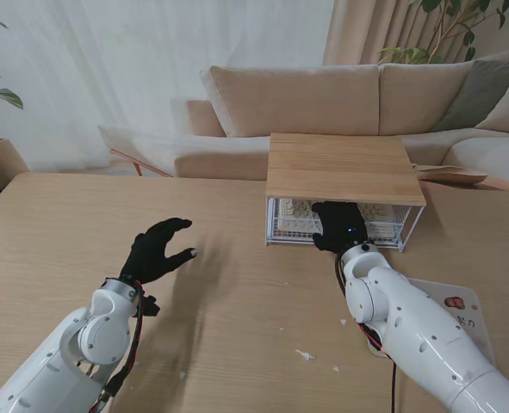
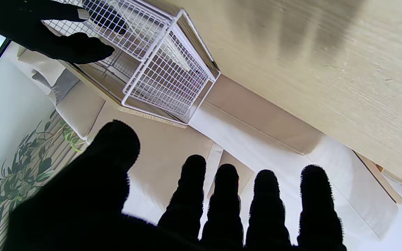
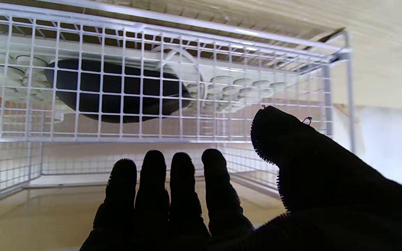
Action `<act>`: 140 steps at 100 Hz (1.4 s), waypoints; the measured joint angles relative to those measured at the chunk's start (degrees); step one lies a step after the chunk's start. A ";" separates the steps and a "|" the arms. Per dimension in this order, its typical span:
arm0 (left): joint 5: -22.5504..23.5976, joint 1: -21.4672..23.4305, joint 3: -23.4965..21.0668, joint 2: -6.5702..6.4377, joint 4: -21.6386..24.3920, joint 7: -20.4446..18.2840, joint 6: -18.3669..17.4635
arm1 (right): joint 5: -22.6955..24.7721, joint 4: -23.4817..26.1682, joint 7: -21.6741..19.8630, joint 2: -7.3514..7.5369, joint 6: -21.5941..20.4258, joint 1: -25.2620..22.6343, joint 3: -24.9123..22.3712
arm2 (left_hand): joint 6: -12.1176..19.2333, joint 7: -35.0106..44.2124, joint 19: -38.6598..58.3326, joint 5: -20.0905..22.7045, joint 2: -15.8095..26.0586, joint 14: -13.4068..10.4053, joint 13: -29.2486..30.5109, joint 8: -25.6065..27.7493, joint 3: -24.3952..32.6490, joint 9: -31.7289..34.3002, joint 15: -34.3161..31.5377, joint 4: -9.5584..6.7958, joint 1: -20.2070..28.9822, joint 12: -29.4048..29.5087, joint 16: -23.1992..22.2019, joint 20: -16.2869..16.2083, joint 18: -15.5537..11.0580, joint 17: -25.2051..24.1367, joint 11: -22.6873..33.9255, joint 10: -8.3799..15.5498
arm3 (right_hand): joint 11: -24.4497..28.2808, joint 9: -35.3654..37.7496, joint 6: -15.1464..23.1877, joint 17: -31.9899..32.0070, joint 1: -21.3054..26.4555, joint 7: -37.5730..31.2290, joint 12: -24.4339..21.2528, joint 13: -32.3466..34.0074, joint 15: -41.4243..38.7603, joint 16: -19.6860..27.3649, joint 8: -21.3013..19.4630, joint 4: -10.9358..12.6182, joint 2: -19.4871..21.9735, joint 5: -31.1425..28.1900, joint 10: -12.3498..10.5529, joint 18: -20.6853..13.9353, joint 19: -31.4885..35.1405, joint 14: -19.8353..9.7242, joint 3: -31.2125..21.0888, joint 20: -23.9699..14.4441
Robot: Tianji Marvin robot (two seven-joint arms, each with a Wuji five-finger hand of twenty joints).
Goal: Unroll the mouse pad and set up the keyboard and mouse from the tabletop organizer
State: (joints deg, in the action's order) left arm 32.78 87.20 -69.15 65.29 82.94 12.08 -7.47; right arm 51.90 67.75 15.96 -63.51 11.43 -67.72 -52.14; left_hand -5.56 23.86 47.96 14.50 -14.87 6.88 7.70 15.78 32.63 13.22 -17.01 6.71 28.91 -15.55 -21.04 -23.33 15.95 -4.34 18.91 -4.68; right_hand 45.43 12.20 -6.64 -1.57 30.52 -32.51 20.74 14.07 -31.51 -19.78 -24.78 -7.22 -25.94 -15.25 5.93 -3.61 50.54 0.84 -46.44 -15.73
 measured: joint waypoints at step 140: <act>-0.08 -0.54 -0.11 0.03 -0.63 0.00 0.49 | -4.55 -6.66 0.68 -2.33 5.24 6.69 7.37 | -0.01 -0.02 -0.01 0.00 0.00 0.00 -0.01 -0.02 0.00 0.00 0.56 -0.01 0.02 0.00 0.00 0.00 0.00 0.00 0.00 -0.01 | 12.37 33.40 9.31 -15.89 9.29 -21.75 7.79 25.28 -24.32 -11.78 -3.95 -3.27 -2.93 -25.32 0.98 10.76 20.73 7.04 -1.21 -17.72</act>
State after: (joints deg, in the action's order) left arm 32.70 86.65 -69.26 65.32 82.31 12.08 -6.99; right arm 47.35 61.09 16.63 -65.84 16.67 -61.04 -44.77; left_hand -5.57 23.83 47.94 14.50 -14.87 6.88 7.69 15.77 32.64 13.22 -16.46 6.70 28.94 -15.55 -21.04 -23.33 15.95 -4.35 18.91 -4.69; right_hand 57.80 45.60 2.68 -17.46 39.81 -54.25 28.53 39.35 -55.83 -31.56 -28.74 -10.49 -28.87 -40.57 6.91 7.15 71.27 7.88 -47.65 -33.45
